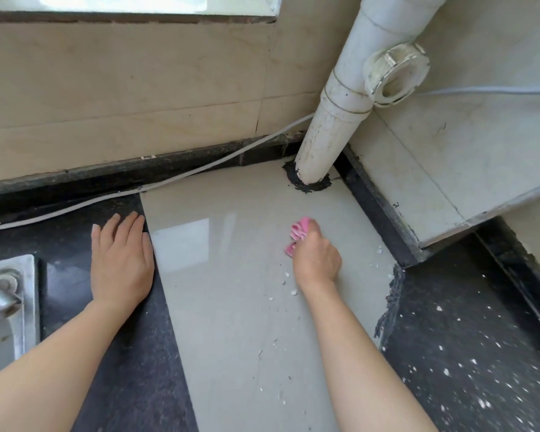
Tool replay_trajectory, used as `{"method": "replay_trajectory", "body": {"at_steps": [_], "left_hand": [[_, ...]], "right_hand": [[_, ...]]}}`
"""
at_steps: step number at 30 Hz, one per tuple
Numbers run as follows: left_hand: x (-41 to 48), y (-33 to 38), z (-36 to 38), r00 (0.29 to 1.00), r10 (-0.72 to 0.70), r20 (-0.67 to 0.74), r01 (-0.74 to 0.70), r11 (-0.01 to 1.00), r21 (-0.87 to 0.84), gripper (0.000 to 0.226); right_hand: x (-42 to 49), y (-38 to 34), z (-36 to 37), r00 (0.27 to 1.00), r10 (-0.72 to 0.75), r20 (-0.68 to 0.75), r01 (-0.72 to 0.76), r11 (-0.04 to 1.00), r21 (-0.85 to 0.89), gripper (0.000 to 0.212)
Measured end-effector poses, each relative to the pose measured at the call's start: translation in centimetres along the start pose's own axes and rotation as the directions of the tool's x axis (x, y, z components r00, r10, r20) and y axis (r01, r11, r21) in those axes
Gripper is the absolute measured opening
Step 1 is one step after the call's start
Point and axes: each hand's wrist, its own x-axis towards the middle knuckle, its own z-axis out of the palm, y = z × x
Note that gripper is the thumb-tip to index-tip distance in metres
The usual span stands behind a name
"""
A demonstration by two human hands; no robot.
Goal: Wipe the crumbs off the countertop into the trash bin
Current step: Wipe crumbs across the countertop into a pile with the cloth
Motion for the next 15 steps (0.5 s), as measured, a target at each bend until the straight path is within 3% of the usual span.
{"method": "replay_trajectory", "body": {"at_steps": [4,7,9,11,15], "left_hand": [[-1.6,0.9,-1.0,0.996,0.049,0.075,-0.051,0.998,0.024,0.053],[-4.8,2.2,-1.8,0.99,0.063,0.122,-0.063,0.998,-0.011,0.056],[-7.6,3.5,-1.9,0.984,0.082,0.156,-0.075,0.996,-0.047,0.061],[-10.4,4.7,-1.7,0.975,0.108,0.196,-0.099,0.994,-0.053,0.067],[-13.0,5.3,-0.9,0.966,0.086,0.244,-0.089,0.996,0.0,0.07]], "right_hand": [[-1.4,6.6,-4.6,0.983,0.181,0.036,-0.17,0.962,-0.212,0.035],[-2.4,7.6,-7.2,0.974,0.221,-0.053,-0.227,0.954,-0.193,0.029],[-3.4,4.7,-6.7,0.99,0.13,-0.049,-0.134,0.987,-0.092,0.037],[-4.2,0.3,-4.7,0.999,0.008,0.047,-0.007,1.0,-0.022,0.046],[-6.4,-5.6,0.7,0.948,-0.194,0.253,0.206,0.978,-0.022,0.052]]}}
